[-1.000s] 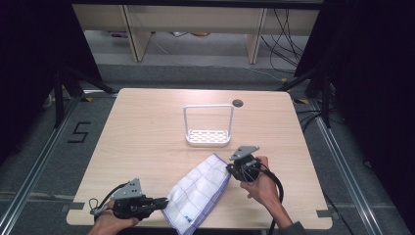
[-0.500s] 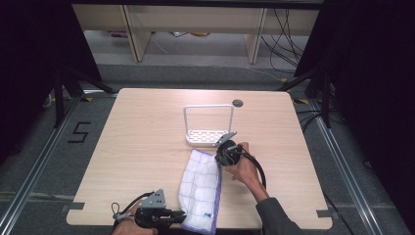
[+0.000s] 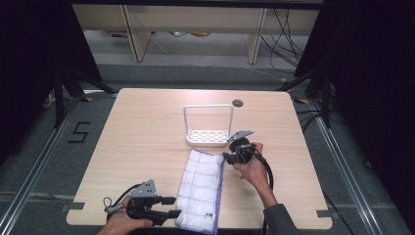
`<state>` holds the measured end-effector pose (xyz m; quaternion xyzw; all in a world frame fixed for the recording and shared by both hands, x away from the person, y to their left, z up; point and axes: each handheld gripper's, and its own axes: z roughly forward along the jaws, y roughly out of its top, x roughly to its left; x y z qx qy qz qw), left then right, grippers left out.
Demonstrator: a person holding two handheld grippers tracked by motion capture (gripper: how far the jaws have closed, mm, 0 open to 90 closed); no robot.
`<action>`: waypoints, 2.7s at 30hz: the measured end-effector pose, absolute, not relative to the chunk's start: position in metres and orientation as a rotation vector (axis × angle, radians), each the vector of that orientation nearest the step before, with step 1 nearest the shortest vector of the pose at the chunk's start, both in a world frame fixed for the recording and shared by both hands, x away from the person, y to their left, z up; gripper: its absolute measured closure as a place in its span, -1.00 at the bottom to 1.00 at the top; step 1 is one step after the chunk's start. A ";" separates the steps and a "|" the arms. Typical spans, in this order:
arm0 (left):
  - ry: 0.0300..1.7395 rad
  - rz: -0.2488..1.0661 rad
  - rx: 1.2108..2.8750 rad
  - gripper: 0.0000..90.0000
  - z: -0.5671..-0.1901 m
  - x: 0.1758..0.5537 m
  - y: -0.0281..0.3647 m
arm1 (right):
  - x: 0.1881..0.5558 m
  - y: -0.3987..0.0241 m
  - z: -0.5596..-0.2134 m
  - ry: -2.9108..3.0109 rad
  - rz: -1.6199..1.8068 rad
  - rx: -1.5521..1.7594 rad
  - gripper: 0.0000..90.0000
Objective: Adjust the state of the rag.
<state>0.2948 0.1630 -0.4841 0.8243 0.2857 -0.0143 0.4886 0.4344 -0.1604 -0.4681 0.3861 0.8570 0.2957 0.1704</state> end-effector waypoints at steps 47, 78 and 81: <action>0.938 0.130 2.052 -0.07 -0.505 0.464 0.102 | 0.442 -0.148 -0.478 2.472 0.842 1.235 -0.10; 0.861 0.190 2.153 0.12 -0.512 0.463 0.092 | 0.446 -0.140 -0.483 2.499 0.830 1.233 -0.13; 0.860 0.192 2.154 0.16 -0.512 0.463 0.092 | 0.446 -0.139 -0.483 2.494 0.826 1.256 -0.13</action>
